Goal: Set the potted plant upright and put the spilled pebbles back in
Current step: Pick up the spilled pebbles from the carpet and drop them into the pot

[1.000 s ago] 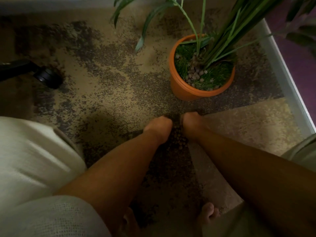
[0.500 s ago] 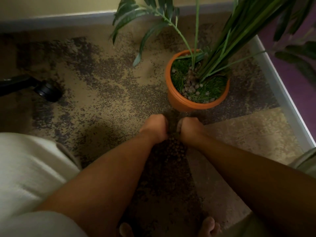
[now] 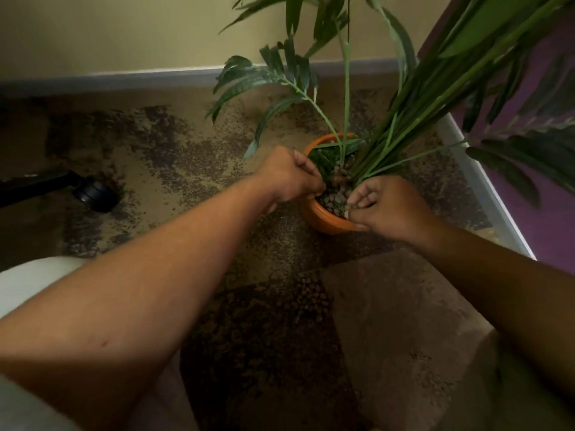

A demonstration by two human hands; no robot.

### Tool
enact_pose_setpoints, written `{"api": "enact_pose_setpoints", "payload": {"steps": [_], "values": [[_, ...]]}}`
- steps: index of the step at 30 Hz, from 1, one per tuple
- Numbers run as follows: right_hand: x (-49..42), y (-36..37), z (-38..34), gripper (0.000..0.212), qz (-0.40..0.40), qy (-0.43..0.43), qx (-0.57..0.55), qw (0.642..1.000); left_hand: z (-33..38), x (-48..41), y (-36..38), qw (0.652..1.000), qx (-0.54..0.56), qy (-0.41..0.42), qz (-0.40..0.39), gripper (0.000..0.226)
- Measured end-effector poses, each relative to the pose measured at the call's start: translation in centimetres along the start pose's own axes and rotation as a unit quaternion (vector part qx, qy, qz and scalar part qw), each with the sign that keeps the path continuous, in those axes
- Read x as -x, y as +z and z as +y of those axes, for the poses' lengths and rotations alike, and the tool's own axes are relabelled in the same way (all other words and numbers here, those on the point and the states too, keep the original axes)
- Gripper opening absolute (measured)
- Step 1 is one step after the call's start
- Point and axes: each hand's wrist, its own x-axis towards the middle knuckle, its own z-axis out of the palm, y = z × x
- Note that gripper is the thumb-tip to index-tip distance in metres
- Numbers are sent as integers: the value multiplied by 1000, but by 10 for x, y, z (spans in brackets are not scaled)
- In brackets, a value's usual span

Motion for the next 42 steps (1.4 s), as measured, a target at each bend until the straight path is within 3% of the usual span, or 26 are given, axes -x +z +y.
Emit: {"api": "enact_pose_setpoints", "payload": {"steps": [15, 21, 30, 34, 36, 39, 42], "values": [[-21, 8, 8, 11, 10, 149, -217, 965, 6, -3, 18, 996, 59, -68, 26, 15], [-19, 7, -1, 27, -18, 176, -255, 951, 8, 0, 18, 993, 78, -72, 46, 6], [-14, 7, -5, 26, -10, 182, -313, 932, -2, -4, 8, 989, 42, -8, 141, 35], [-10, 5, -4, 22, 12, 161, -276, 947, -21, -2, 1, 967, 9, -28, 254, 43], [-6, 5, -8, 20, -12, 130, -218, 967, -37, 0, 0, 956, -31, -76, 280, 49], [3, 15, -19, 22, -127, 53, -138, 981, -67, 9, 10, 962, -104, -193, 163, 44], [12, 39, -23, 23, -280, 43, -56, 957, -95, 26, 37, 955, -244, -167, 6, 27]]}}
